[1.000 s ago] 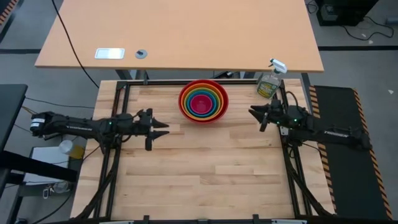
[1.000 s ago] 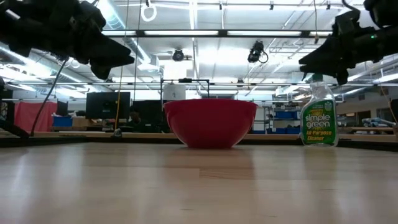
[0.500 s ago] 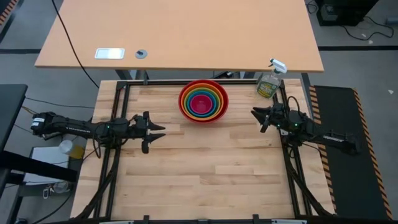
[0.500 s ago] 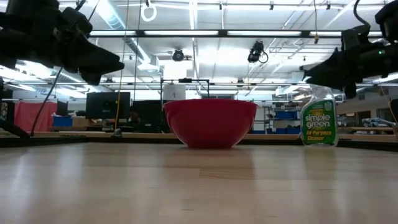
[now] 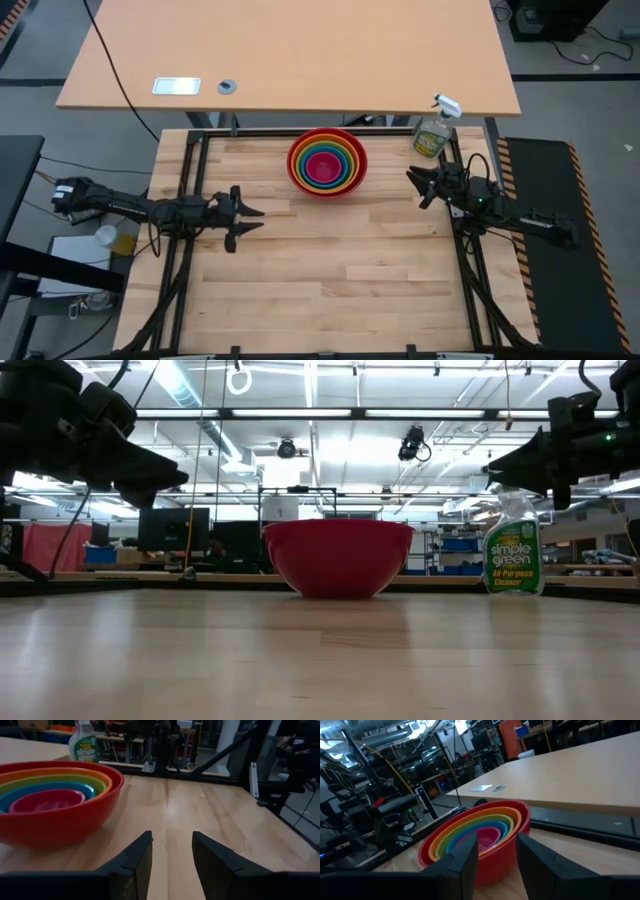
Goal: Nest bowls inside each other
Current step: Return to Home Position
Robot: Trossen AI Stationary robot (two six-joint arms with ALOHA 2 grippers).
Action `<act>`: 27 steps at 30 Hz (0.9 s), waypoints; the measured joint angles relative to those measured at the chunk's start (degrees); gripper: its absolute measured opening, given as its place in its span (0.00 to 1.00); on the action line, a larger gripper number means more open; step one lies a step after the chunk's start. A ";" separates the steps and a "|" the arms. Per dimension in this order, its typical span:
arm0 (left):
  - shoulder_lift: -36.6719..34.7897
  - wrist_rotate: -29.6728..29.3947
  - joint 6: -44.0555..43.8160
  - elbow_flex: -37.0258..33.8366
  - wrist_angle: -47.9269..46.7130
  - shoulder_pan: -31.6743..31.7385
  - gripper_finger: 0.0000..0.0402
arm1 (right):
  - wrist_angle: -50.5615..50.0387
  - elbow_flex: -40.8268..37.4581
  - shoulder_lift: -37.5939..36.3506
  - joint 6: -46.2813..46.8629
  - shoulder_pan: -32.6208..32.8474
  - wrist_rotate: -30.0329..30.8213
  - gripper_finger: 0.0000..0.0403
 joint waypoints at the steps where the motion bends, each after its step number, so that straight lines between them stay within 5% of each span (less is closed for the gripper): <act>1: 0.09 0.00 -0.02 0.00 0.40 -0.27 0.35 | -0.02 0.00 0.00 0.00 0.00 0.00 0.35; 27: 0.09 -0.29 -8.73 -0.04 -0.70 -1.06 0.35 | -0.02 0.02 0.02 0.00 0.00 -0.05 0.35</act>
